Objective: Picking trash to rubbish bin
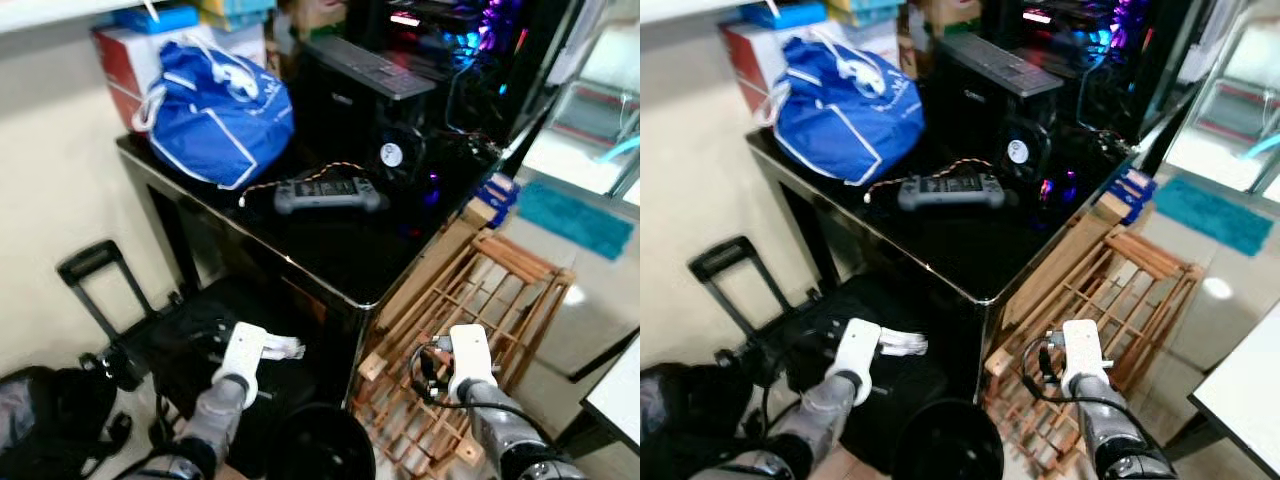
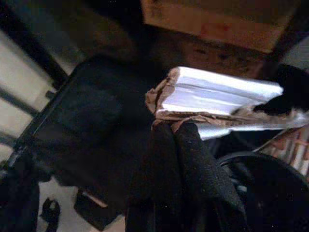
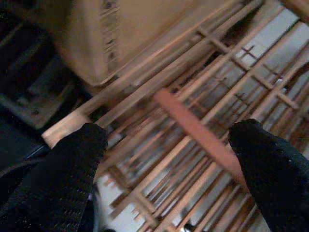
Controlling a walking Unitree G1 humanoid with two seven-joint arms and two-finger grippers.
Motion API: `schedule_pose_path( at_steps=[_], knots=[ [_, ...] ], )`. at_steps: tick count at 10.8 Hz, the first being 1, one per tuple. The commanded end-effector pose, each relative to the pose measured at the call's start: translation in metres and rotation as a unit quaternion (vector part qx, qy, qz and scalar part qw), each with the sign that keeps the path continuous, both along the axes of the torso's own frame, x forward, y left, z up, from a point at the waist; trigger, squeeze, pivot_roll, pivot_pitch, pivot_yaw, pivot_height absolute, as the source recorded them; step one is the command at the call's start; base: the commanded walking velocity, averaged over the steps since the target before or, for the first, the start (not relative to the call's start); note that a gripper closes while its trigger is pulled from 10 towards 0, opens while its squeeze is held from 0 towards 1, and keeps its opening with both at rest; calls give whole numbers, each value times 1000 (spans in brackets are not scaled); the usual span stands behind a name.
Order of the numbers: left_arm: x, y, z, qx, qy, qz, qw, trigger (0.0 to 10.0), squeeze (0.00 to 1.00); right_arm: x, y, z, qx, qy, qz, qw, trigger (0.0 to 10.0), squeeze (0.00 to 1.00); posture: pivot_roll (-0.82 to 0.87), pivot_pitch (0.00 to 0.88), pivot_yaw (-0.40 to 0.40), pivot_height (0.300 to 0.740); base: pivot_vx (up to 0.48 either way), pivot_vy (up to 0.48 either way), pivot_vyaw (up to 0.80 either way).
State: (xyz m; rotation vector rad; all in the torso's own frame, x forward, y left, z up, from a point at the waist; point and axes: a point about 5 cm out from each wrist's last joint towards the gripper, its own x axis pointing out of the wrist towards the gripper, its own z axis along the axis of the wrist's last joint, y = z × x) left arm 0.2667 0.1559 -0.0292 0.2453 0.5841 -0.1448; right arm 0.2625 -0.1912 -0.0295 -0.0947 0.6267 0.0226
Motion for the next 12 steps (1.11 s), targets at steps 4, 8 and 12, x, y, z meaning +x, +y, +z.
schedule_pose_path(
  at_steps=[4, 8, 12],
  knots=[
    [0, -36, -3, -14, 44, -78, 996, 10000, 0, -3, 2, -1, 10, -3, 14, 1000, 10000, 0, -48, 30, -3, 740, 0, 0, 0],
    [-12, -84, -7, -20, 65, -169, 983, 10000, 0, -25, 2, -7, 29, -5, 67, 997, 10000, 0, -125, 147, -18, 740, 0, 0, 0],
    [-31, -89, -19, -16, 91, -180, 979, 10000, 0, -49, 10, 6, 49, -21, 104, 993, 10000, 0, -137, 285, -33, 740, 0, 0, 0]
  ],
)
